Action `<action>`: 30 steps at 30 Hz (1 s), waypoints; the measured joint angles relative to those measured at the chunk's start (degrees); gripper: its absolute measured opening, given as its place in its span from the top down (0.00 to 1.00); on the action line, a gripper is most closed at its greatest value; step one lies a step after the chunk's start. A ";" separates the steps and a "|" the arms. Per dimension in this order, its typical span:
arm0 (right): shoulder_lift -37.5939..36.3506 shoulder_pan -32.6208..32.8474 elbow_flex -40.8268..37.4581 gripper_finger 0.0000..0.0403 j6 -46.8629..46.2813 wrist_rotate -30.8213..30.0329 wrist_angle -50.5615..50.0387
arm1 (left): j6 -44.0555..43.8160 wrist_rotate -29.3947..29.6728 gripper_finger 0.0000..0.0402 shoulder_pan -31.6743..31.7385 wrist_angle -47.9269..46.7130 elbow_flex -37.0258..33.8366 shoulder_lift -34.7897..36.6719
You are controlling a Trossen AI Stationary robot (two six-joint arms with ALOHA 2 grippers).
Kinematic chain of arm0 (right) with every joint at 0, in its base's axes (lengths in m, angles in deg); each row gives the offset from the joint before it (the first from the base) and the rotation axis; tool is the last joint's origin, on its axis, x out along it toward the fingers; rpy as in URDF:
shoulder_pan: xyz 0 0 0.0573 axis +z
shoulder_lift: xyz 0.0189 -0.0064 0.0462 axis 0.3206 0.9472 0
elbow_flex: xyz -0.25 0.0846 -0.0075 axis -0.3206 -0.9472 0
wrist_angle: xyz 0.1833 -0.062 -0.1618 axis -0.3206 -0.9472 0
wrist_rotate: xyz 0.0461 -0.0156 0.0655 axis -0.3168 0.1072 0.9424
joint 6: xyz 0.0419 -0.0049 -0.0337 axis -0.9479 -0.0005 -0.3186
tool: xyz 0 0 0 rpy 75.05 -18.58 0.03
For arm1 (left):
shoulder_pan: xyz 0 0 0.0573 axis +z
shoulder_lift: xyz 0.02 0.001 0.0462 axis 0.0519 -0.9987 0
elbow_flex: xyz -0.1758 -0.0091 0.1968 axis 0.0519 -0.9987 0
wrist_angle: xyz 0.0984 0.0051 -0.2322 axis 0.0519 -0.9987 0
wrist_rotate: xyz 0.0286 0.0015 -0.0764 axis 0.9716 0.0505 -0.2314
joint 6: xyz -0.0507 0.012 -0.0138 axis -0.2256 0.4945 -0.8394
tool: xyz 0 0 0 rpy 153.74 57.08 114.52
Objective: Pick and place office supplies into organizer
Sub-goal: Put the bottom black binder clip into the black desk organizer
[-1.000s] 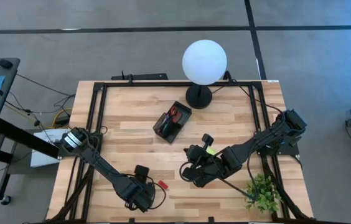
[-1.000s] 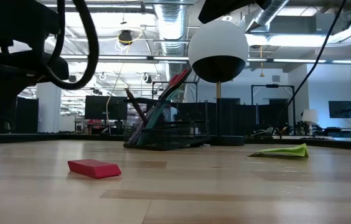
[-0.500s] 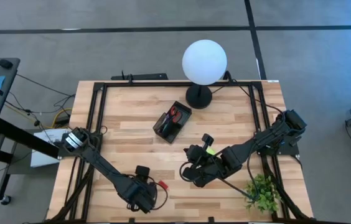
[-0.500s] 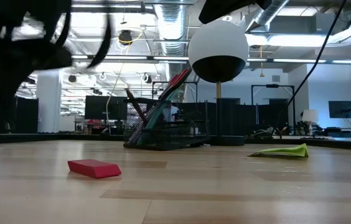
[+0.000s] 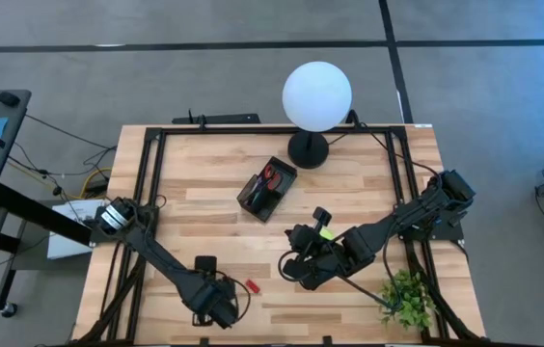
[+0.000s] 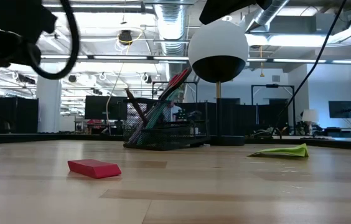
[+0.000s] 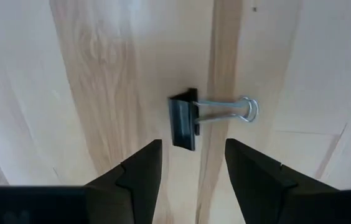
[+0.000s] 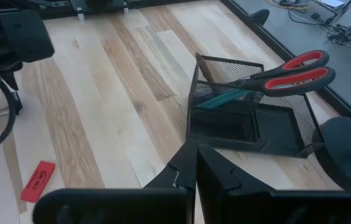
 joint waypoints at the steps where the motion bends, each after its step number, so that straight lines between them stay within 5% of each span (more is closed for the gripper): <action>1: 0.00 0.00 0.00 1.00 0.00 0.00 -0.07 | -0.29 0.02 0.57 -0.34 0.25 -0.02 -0.02; 12: 0.00 0.00 0.00 1.00 0.00 0.00 0.04 | -0.34 4.78 0.57 -0.88 1.47 -0.02 -0.47; 30: 0.00 0.00 0.00 1.00 0.00 0.02 -0.05 | -1.36 2.55 0.57 -0.37 5.42 -5.90 -0.46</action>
